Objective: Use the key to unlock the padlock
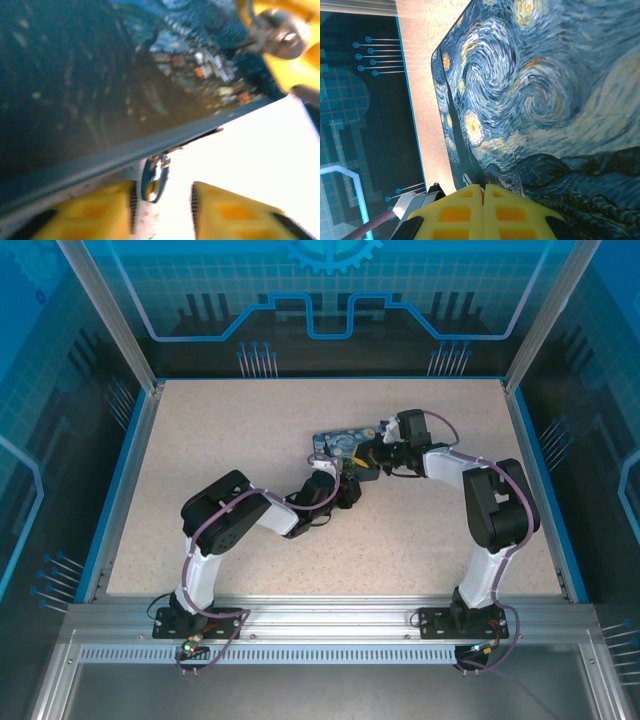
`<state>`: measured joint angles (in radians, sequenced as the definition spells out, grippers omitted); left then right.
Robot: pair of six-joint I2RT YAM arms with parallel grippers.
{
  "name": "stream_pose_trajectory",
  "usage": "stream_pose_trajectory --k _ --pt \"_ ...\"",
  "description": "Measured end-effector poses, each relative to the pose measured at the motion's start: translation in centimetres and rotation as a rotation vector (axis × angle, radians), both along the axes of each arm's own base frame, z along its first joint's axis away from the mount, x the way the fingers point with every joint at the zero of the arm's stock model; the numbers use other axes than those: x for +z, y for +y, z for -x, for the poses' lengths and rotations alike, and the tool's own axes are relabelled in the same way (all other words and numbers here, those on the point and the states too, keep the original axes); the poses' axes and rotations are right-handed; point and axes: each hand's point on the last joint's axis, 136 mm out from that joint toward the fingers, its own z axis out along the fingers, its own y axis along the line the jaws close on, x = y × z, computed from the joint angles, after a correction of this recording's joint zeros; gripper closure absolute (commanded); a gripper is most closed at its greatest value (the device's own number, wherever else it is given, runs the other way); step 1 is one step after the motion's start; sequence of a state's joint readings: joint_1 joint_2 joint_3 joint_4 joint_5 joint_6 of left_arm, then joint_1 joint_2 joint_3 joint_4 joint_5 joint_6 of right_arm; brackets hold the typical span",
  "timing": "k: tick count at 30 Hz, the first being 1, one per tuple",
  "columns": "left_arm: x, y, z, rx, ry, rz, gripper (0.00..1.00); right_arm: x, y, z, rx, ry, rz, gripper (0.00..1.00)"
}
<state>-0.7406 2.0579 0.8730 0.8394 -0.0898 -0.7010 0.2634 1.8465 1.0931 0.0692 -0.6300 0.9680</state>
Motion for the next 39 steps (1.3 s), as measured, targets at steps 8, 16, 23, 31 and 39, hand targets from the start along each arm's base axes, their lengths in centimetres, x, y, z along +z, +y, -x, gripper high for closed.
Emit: stream_pose_trajectory --k 8,16,23,31,39 --pt "0.9 -0.7 -0.2 0.003 -0.012 0.017 0.32 0.1 0.0 -0.1 -0.002 -0.002 -0.002 1.00" --pt "0.6 -0.4 -0.6 0.038 -0.008 -0.015 0.36 0.2 0.1 -0.3 -0.007 0.002 -0.005 1.00" --pt "0.6 -0.4 -0.6 0.036 -0.009 -0.017 0.36 2.0 -0.3 -3.3 -0.035 -0.030 -0.019 1.00" --pt "0.6 -0.4 -0.6 0.035 -0.009 -0.019 0.35 4.2 -1.3 -7.4 -0.077 -0.080 -0.025 1.00" --pt "0.7 -0.5 -0.6 0.030 -0.006 -0.024 0.33 1.1 -1.7 -10.6 -0.111 -0.023 0.005 1.00"
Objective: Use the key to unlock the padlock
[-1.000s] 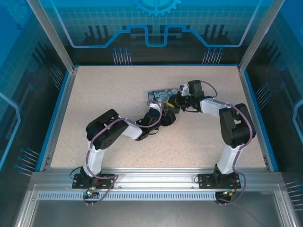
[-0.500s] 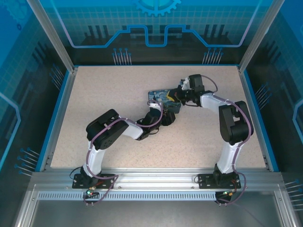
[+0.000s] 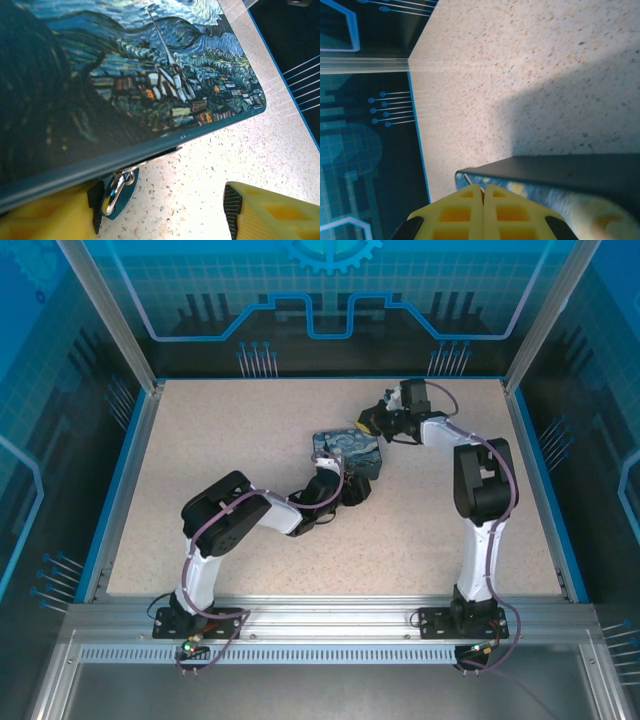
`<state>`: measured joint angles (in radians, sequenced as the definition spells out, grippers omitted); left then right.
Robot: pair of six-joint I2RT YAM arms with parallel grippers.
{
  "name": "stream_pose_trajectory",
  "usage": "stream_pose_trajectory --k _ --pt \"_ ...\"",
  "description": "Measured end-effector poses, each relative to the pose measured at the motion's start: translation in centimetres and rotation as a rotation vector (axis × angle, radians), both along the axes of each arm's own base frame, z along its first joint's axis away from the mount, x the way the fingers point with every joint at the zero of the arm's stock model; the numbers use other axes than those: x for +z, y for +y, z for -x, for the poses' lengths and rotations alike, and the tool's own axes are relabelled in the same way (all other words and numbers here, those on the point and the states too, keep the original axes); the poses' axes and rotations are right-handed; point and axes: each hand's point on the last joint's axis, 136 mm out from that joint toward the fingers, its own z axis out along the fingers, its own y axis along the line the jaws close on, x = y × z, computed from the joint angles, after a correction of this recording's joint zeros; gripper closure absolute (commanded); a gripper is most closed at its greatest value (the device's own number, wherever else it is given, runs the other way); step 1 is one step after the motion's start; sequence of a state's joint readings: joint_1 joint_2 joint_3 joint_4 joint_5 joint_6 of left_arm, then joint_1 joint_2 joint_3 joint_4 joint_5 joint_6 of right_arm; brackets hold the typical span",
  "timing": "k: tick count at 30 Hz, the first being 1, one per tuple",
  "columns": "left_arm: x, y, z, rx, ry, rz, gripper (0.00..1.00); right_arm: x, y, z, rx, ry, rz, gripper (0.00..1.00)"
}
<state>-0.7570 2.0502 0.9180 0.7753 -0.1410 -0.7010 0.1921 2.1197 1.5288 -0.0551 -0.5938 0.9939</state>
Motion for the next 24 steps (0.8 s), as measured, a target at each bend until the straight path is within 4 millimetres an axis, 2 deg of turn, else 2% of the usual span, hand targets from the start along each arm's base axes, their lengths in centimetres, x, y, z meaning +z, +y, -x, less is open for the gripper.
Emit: stream_pose_trajectory --k 4,16,24 --pt "0.0 -0.1 0.0 -0.003 0.006 -0.003 0.32 -1.5 -0.2 -0.5 -0.012 0.037 0.019 1.00" --pt "-0.3 -0.7 -0.2 0.008 -0.007 -0.103 0.28 -1.8 -0.2 -0.4 -0.008 0.032 0.026 1.00" --pt "-0.5 -0.5 -0.6 0.050 -0.031 -0.117 0.39 -1.8 -0.1 -0.4 -0.008 0.014 0.026 1.00"
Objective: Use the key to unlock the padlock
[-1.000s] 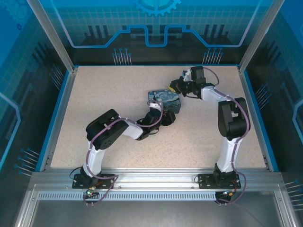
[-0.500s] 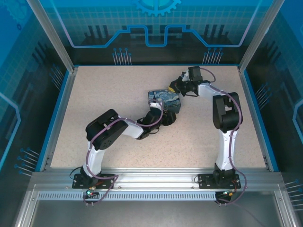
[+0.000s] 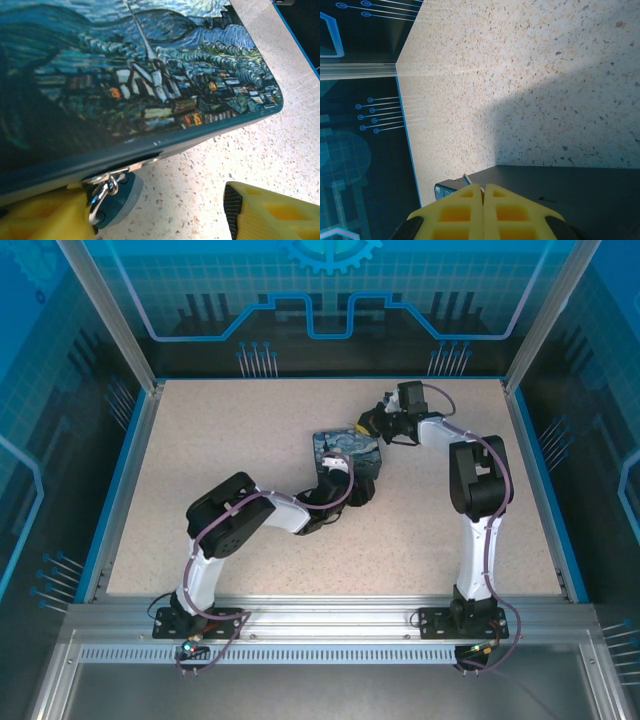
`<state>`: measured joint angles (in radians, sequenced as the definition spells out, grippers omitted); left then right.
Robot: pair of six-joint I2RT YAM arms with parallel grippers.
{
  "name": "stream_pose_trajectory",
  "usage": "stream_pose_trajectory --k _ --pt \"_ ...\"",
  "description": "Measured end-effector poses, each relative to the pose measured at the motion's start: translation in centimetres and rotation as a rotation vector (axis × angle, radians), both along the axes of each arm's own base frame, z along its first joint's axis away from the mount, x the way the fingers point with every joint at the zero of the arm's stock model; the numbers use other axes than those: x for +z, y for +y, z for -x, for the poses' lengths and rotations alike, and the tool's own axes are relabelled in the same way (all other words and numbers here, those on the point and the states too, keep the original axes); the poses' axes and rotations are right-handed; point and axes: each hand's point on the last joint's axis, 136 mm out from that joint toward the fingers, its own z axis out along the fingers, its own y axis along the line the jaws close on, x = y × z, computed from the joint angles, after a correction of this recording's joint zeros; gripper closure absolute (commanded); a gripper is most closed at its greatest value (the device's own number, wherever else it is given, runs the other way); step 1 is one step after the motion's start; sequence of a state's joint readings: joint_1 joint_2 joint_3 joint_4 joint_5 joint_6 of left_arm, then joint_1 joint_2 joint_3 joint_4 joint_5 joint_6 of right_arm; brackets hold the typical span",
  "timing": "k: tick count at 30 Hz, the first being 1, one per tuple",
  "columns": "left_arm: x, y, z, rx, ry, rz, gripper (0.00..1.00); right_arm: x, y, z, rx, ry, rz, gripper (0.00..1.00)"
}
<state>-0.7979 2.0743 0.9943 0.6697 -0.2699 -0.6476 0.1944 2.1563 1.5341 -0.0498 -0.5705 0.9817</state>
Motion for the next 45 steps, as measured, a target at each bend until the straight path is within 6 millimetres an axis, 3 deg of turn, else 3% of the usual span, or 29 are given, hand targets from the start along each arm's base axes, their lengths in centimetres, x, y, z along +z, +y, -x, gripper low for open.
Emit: stream_pose_trajectory --k 11,17,22,45 --pt "-0.3 0.3 -0.9 0.051 -0.039 0.023 0.55 0.0 -0.1 -0.3 -0.007 -0.026 0.012 1.00" --pt "-0.6 0.6 -1.3 0.090 -0.046 0.043 0.72 0.0 -0.1 -0.3 -0.005 -0.031 0.018 1.00" --pt "-0.8 0.5 -1.3 0.092 -0.031 0.062 0.92 0.1 -0.1 -0.3 -0.002 -0.037 0.021 1.00" --pt "0.8 0.3 1.4 -0.105 0.284 0.337 1.00 -0.1 0.0 1.4 0.029 -0.004 0.032 1.00"
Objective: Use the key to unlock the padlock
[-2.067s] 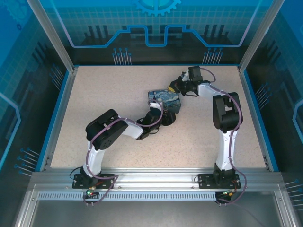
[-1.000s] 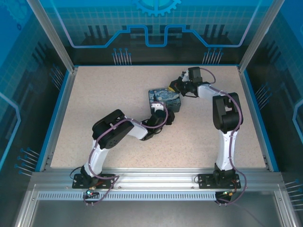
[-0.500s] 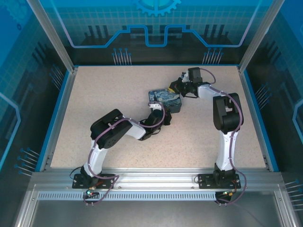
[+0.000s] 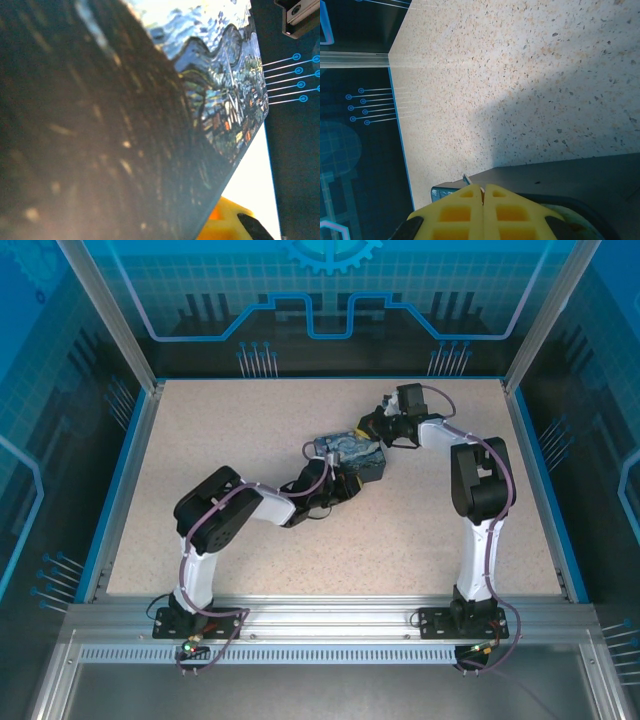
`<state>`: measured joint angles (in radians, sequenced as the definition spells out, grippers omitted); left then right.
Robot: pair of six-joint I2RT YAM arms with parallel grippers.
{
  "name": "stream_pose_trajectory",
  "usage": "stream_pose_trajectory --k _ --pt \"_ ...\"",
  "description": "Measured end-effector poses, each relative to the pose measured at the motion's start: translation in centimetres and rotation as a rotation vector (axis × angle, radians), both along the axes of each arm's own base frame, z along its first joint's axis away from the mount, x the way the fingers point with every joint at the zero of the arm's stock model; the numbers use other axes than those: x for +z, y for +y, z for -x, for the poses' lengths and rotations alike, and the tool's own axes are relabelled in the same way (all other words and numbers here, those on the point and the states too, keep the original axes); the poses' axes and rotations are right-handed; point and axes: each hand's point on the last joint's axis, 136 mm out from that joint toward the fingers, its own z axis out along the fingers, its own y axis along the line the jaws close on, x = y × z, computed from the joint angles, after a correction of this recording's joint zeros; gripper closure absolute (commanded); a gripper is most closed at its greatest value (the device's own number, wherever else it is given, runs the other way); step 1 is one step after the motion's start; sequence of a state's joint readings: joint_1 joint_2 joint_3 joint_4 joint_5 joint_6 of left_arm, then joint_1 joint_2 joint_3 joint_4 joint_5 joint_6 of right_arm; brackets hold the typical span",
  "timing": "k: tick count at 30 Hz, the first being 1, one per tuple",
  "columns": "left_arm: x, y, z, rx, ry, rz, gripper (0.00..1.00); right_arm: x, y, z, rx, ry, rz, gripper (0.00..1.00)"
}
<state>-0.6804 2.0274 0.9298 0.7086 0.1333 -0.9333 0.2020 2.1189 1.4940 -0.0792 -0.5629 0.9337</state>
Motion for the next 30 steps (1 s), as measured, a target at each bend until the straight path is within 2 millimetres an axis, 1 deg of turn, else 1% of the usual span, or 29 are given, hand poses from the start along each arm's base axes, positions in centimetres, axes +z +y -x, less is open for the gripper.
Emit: stream_pose_trajectory --k 6,12,15,20,24,27,30 --pt "0.5 0.2 0.0 -0.008 0.026 0.047 1.00 0.5 0.2 0.1 0.011 -0.013 -0.021 1.00" --pt "1.4 0.1 0.0 -0.017 0.069 0.134 1.00 2.1 0.1 0.0 0.017 -0.033 -0.056 1.00" --pt "1.7 0.2 0.2 -0.025 0.095 0.142 1.00 2.6 -0.1 0.0 0.012 -0.028 -0.071 1.00" --pt "2.1 0.7 1.2 -0.035 0.153 0.101 1.00 3.0 -0.8 -0.3 -0.014 -0.016 -0.087 1.00" --pt "3.0 0.8 1.6 -0.056 0.170 0.058 1.00 3.3 -0.7 -0.3 -0.015 -0.020 -0.098 1.00" --pt "3.8 0.7 1.7 -0.080 0.174 0.023 1.00 3.0 -0.7 0.0 -0.014 -0.012 -0.105 1.00" --pt "4.0 0.6 1.8 -0.114 0.182 -0.020 1.00 2.3 -0.7 0.9 -0.014 0.010 -0.112 1.00"
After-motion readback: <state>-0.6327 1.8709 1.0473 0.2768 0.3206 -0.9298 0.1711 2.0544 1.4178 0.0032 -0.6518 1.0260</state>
